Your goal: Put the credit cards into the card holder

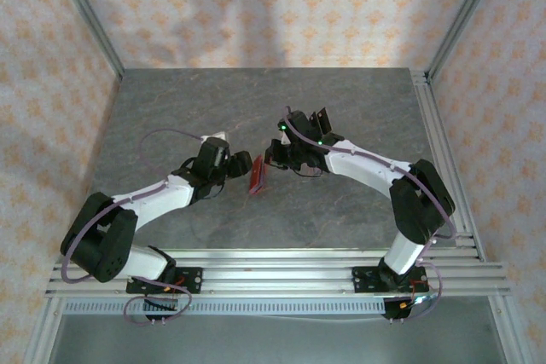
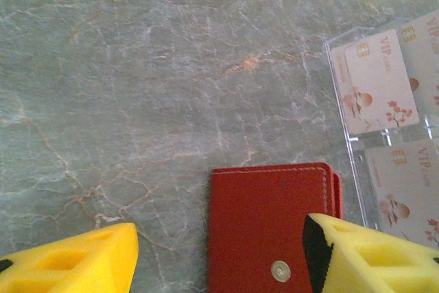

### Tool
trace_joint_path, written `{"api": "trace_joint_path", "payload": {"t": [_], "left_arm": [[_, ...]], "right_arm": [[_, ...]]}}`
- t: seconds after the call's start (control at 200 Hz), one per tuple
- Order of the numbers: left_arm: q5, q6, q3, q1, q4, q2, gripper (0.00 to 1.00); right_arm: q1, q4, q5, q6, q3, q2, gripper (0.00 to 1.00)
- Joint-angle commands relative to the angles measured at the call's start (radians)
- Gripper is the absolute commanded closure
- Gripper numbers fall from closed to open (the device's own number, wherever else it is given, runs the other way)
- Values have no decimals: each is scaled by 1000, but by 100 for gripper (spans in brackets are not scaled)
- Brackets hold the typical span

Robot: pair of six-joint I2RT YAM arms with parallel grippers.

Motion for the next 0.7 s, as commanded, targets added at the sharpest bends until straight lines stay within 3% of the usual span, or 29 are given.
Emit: {"api": "trace_joint_path", "payload": {"t": [0.0,0.465,0.696], "left_arm": [[22,32,45,-16,-6,14,34],[-9,52,68,-27,-38,74,34],[-119,48,62,-25,-139,55,38]], "right_arm": [[8,26,2,16,6,-39,100],[9,18,8,10,7,-47,100],[-1,14,27,1,-38,-65,100]]}}
